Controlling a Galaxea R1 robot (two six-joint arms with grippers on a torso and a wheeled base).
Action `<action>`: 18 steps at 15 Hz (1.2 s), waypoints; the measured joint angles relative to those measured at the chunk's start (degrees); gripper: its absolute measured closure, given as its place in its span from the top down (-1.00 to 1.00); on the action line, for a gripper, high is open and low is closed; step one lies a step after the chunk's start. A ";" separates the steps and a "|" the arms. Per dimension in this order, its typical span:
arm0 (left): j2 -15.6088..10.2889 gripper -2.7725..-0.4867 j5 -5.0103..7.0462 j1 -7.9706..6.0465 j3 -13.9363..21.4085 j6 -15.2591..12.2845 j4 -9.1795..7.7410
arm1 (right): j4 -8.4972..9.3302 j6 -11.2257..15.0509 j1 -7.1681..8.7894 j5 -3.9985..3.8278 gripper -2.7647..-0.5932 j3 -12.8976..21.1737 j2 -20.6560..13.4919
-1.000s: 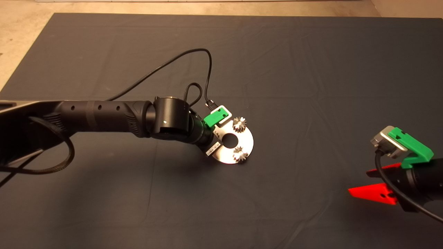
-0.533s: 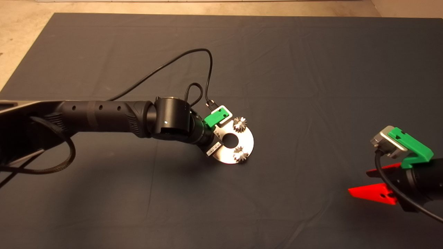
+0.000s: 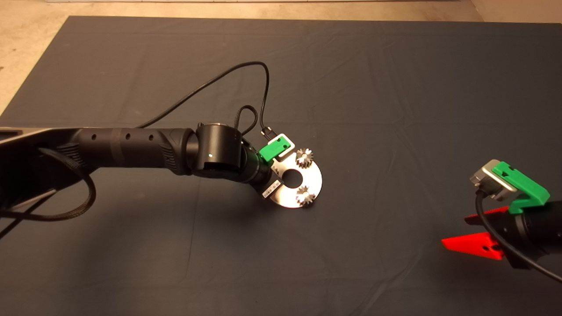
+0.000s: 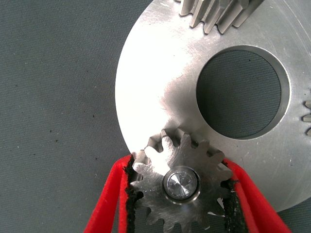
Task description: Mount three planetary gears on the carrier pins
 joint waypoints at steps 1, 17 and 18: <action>-0.01 -0.59 0.00 0.00 0.13 -0.48 -0.02 | 0.00 -0.03 -0.01 -0.02 0.32 0.00 0.00; -0.22 0.06 0.11 -1.82 2.82 -1.53 -1.50 | 0.00 -0.03 -0.01 0.03 0.32 0.00 0.11; -0.31 0.13 0.27 -2.11 2.89 -1.52 -1.71 | 0.00 -0.06 -0.01 0.12 0.32 0.00 0.15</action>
